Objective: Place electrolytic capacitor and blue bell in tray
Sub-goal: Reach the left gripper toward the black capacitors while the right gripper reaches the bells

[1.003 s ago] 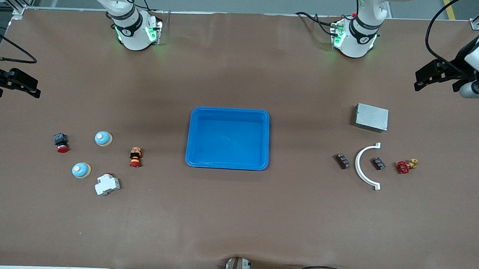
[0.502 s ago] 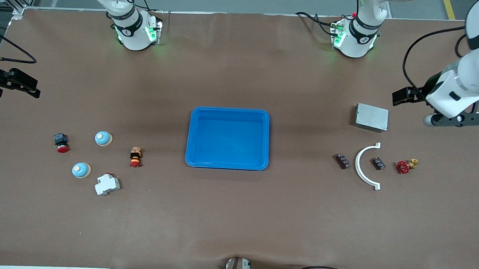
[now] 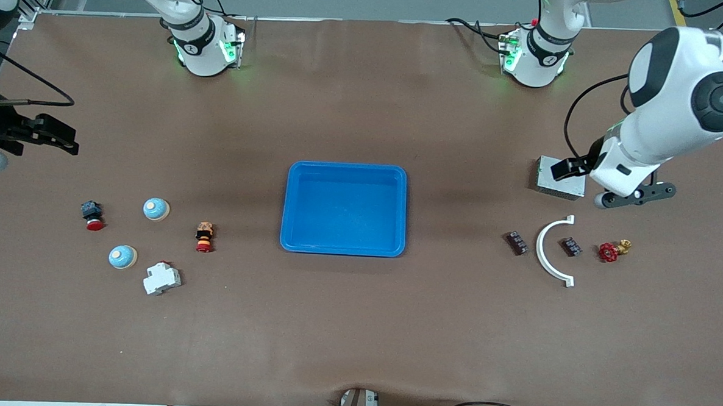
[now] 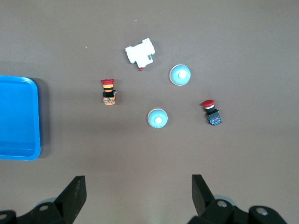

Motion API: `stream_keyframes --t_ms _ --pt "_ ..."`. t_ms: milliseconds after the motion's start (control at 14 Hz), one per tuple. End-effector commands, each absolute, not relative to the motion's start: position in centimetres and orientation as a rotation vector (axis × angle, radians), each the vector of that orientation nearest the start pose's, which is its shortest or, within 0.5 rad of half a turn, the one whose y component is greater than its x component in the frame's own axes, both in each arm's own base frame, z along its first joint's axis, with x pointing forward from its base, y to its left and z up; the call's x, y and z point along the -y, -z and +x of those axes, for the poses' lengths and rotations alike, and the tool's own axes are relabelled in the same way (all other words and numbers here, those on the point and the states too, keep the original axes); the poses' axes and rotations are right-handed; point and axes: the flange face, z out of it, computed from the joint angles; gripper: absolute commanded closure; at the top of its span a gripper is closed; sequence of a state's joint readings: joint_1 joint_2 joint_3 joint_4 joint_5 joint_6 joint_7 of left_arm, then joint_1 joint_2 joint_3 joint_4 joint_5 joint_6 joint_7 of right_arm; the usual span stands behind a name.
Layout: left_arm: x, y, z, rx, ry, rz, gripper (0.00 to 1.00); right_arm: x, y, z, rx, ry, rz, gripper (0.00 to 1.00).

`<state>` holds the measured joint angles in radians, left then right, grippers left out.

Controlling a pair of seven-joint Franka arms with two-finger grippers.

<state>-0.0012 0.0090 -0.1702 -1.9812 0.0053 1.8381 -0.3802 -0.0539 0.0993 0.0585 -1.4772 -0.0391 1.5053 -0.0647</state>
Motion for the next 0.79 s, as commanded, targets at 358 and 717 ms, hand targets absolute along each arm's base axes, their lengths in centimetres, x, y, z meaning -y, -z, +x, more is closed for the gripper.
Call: stream_keyframes --t_ms 358,717 --pt "7.4 -35.8 54.7 0.498 -0.141 -3.094 0.00 -0.4 -56.5 60.7 0.118 -0.158 -3.165 0.00" --pt "8.0 -29.6 56.4 0.719 -0.183 -3.069 0.00 0.3 -49.6 63.9 0.129 -0.221 -3.158 0.00"
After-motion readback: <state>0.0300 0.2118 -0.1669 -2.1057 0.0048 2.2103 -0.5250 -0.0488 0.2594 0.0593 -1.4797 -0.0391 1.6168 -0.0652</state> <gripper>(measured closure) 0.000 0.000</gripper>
